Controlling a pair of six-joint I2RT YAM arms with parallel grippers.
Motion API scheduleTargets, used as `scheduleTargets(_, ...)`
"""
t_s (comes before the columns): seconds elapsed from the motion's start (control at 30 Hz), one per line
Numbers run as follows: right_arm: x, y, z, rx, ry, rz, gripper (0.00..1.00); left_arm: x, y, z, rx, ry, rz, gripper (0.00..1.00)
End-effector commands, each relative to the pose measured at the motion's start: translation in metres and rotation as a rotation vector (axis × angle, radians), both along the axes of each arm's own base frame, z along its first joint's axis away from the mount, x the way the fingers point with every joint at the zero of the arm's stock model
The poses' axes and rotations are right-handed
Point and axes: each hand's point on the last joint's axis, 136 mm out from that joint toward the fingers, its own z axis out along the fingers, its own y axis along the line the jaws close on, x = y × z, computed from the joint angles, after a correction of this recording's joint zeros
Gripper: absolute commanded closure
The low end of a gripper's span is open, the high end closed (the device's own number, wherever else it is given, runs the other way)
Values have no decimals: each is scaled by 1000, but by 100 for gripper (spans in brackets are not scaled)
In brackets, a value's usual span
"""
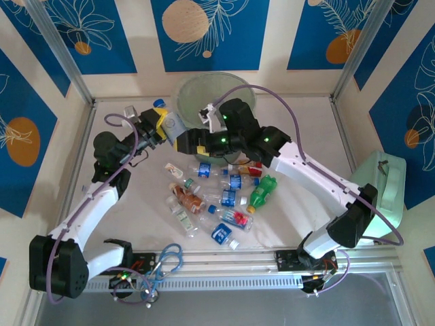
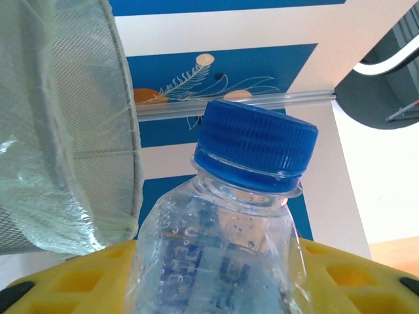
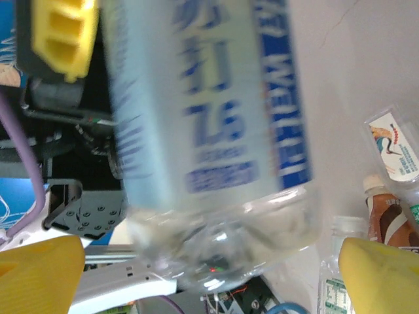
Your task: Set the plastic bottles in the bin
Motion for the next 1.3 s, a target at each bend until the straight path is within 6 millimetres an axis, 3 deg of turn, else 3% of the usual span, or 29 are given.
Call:
scheduleTargets(0.0, 0, 3, 15, 104, 27, 34, 2, -7, 1, 29, -33, -100, -27, 52)
scheduleTargets(0.53, 7, 15, 30, 204, -8, 81, 27, -2, 3, 42, -221, -109, -86, 52)
scheduleTargets(0.9, 18, 14, 40, 202, -16, 54, 25, -2, 1, 33, -225, -86, -99, 52)
scheduleTargets(1.03, 20, 18, 43, 213, -12, 60, 20, 0, 1, 31, -237, -81, -101, 52)
scheduleTargets(1.27, 21, 21, 44, 214, -10, 61, 29, 5, 1, 24, -237, -66, -101, 53)
